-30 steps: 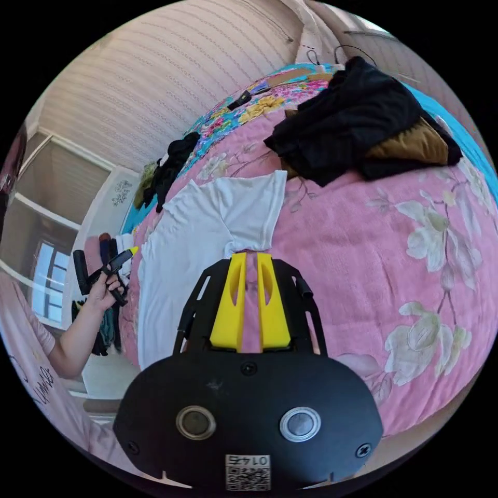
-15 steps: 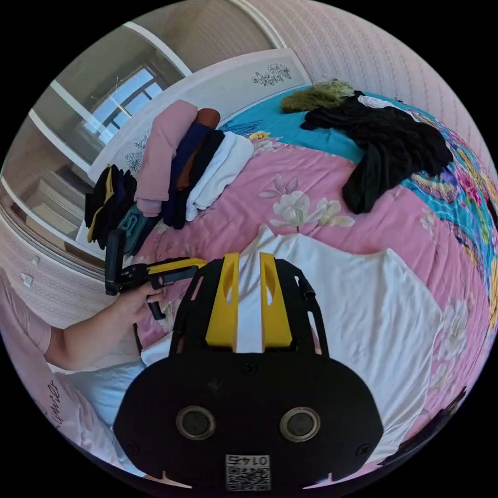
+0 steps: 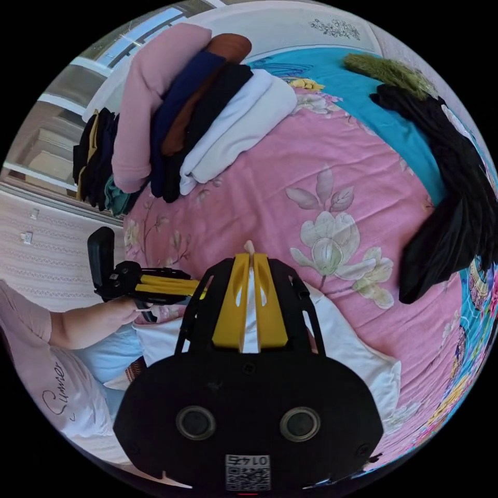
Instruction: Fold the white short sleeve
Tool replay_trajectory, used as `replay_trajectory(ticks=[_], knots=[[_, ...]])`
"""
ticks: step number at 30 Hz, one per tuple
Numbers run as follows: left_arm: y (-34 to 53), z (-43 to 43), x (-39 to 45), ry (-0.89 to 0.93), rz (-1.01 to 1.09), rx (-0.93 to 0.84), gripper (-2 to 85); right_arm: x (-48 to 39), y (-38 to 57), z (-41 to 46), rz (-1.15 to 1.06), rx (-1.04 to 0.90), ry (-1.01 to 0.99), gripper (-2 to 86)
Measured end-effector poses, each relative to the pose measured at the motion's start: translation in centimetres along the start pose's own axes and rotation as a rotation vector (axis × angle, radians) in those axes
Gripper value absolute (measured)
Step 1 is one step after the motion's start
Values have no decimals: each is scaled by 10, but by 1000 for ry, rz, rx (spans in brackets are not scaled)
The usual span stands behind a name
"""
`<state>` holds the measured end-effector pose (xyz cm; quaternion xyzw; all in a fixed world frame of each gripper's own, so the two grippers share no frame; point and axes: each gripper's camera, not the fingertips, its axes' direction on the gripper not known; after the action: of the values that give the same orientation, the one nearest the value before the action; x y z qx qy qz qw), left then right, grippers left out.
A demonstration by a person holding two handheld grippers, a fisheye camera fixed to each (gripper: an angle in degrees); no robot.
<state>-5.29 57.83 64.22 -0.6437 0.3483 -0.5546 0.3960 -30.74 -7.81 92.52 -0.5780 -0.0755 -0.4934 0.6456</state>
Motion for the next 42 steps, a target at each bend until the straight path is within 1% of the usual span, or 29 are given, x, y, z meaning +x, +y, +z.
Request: replay_trajectory(ticks=[2, 6, 9, 12, 15, 17, 18, 20, 22, 27, 32, 34, 36, 38, 39, 42], knots=[[5, -21, 1, 8, 6, 38, -9, -9, -9, -14, -40, 61, -20, 7], [15, -58, 3, -14, -17, 133, -10, -24, -25, -16, -98, 83, -19, 5], [26, -76, 2, -96, -44, 183, -10, -34, -39, -6, -120, 81, 14, 7], [32, -76, -4, -131, -65, 173, -9, -39, -53, 13, -105, 61, 41, 11], [33, -60, -13, -187, -88, 106, -6, -37, -64, 42, -52, -22, 88, 23], [36, -59, -18, -161, -101, 113, 8, -37, -64, 37, -9, 1, 74, 56], [36, -61, -18, -152, -102, 114, 15, -37, -63, 31, -2, 26, 75, 57], [42, -72, -13, -158, -91, 142, 36, -39, -51, 4, 10, 146, 97, 59], [48, -80, -9, -155, -89, 168, 41, -40, -42, -10, 20, 190, 108, 56], [62, -77, 3, -148, -90, 184, 55, -56, -15, 1, 30, 191, 35, 49], [65, -41, 12, -196, -93, 144, 63, -55, -7, 53, 145, 143, 73, 54], [69, -32, 15, -239, -68, 140, 55, -52, -2, 68, 150, 143, 106, 38], [72, -27, 17, -239, -56, 135, 41, -50, 7, 70, 125, 164, 105, 20], [76, -23, 24, -236, -14, 110, 7, -36, 21, 65, 164, 167, 7, 8], [77, -23, 27, -242, 1, 106, 4, -33, 27, 62, 176, 178, -14, 6], [85, -24, 49, -273, 100, 137, -7, -18, 70, 33, 225, 331, -92, 2]])
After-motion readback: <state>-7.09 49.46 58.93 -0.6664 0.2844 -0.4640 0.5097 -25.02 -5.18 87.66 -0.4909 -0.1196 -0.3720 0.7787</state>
